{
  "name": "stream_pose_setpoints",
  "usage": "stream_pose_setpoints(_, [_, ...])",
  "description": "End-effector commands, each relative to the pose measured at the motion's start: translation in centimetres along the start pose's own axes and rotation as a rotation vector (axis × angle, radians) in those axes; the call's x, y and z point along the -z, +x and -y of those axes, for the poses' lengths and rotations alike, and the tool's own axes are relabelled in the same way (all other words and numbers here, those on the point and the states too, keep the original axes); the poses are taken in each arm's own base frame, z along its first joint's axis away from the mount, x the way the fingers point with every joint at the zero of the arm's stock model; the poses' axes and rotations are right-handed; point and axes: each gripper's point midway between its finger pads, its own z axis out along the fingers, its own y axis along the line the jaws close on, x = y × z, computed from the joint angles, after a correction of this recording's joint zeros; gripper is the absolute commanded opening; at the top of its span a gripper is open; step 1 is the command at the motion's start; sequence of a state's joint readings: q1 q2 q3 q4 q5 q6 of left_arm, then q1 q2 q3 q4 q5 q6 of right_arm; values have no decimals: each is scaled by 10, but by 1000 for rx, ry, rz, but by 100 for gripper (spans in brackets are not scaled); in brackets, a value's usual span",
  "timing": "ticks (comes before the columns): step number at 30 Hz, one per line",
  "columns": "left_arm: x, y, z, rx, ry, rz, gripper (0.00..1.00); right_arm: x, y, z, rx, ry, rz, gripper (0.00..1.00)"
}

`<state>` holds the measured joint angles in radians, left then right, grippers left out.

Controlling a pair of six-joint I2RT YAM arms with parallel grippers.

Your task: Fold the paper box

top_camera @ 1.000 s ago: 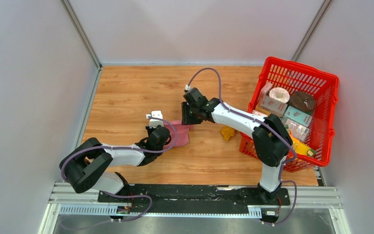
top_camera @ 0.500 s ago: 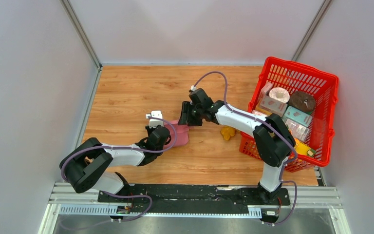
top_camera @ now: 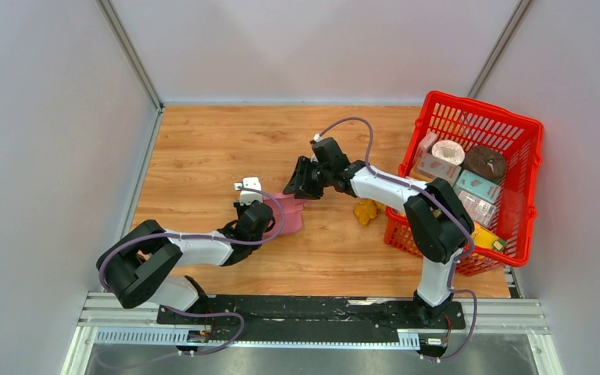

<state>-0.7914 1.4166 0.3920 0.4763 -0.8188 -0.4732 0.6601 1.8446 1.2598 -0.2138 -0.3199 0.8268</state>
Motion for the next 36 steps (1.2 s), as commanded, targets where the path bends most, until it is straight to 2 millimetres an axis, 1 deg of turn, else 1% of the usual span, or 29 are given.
stream_pose_setpoints(1, [0,16,-4,-49,-4,-55,0,-6,-8,-31,-28,-117,1,47])
stream_pose_setpoints(2, [1,16,-4,-46,-2,-53,0,-6,-8,-33,-33,-129,-4,46])
stream_pose_setpoints(5, [0,16,-3,-43,2,-53,0,-9,-7,-32,-58,-132,-7,31])
stream_pose_setpoints(6, [0,17,-3,-42,2,-56,0,-10,-7,-31,-67,-129,-8,23])
stream_pose_setpoints(8, [0,18,-2,-29,3,-53,0,-12,-8,-28,-92,-127,6,15])
stream_pose_setpoints(9, [-1,19,-2,-31,1,-56,0,-12,-8,-27,-97,-130,9,7])
stream_pose_setpoints(11, [-1,19,-3,-26,-5,-63,0,-12,-9,-26,-86,-130,22,6])
stream_pose_setpoints(12, [0,20,-5,-26,-13,-64,0,-10,-11,-27,-74,-130,26,14])
stream_pose_setpoints(13, [1,20,-6,-23,-17,-62,0,-10,-10,-21,-62,-98,26,24])
stream_pose_setpoints(14, [1,19,-7,-21,-19,-59,0,-7,-10,-15,0,-70,37,35])
stream_pose_setpoints(15, [1,17,-8,-21,-21,-53,0,2,-11,-16,53,-56,59,48])
stream_pose_setpoints(16, [2,16,-8,-22,-21,-52,0,7,-13,-1,84,29,94,53])
stream_pose_setpoints(17, [2,16,-8,-21,-21,-53,0,10,-6,10,159,74,96,56])
stream_pose_setpoints(18, [2,16,-8,-16,-21,-52,0,21,-6,8,196,91,118,56])
stream_pose_setpoints(19, [2,17,-9,-17,-24,-52,0,24,-8,17,224,141,154,56])
stream_pose_setpoints(21, [1,17,-9,-27,-30,-51,0,25,-1,20,292,181,157,51])
stream_pose_setpoints(22, [0,18,-9,-33,-33,-54,0,25,-5,25,304,219,187,48])
stream_pose_setpoints(23, [0,17,-9,-37,-36,-56,0,21,0,23,325,225,187,38])
stream_pose_setpoints(24, [0,19,-10,-42,-38,-60,0,18,1,26,328,242,192,30])
stream_pose_setpoints(25, [0,19,-10,-41,-39,-60,0,17,-3,29,331,264,222,21])
stream_pose_setpoints(26, [0,19,-10,-41,-39,-59,0,13,-2,31,339,284,229,4])
stream_pose_setpoints(27, [-1,20,-11,-46,-45,-60,0,12,-4,32,345,302,244,0])
stream_pose_setpoints(28, [-1,20,-10,-46,-45,-60,0,13,-10,38,347,346,272,0])
stream_pose_setpoints(29, [-1,20,-11,-45,-45,-61,0,8,-8,44,352,374,267,0])
stream_pose_setpoints(30, [-1,20,-10,-40,-45,-60,0,7,-10,46,356,393,279,0])
stream_pose_setpoints(33, [0,20,-9,-41,-37,-60,0,-2,-7,50,357,390,281,0])
stream_pose_setpoints(35, [0,19,-10,-40,-38,-61,0,-6,-2,58,353,406,281,0])
stream_pose_setpoints(36, [1,17,-10,-35,-37,-58,0,-8,-3,58,354,407,294,0])
